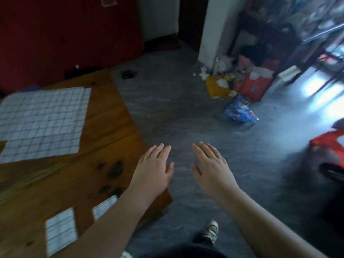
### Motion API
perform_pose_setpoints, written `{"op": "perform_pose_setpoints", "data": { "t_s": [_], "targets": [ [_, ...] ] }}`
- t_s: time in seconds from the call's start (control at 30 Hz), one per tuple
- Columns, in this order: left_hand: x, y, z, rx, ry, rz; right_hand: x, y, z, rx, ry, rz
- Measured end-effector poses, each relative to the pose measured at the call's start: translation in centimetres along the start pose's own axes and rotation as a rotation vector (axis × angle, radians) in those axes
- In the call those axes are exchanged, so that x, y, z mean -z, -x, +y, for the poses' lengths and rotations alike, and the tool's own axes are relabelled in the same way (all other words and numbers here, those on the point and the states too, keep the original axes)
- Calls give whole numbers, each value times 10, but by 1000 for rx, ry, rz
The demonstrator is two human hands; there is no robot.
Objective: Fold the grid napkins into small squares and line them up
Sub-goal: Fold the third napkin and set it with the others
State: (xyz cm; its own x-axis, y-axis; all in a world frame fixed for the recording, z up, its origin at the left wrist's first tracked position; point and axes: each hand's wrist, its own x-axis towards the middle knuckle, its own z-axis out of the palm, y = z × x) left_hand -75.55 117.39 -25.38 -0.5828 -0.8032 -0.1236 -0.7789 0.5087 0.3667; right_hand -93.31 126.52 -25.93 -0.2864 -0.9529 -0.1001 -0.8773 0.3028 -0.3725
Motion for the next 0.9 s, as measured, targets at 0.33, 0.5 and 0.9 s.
{"op": "perform_pose_setpoints", "data": {
  "t_s": [0.33, 0.5, 0.9],
  "targets": [
    [-38, -123, 196, -185, -116, -119, 113, -8, 197, -184, 2, 95],
    [-39, -174, 232, -209, -94, -128, 138, -35, 237, -199, -7, 115],
    [-35, -340, 209, -178, 6, -113, 171, -221, 261, -143, 82, 71]
  ]
}}
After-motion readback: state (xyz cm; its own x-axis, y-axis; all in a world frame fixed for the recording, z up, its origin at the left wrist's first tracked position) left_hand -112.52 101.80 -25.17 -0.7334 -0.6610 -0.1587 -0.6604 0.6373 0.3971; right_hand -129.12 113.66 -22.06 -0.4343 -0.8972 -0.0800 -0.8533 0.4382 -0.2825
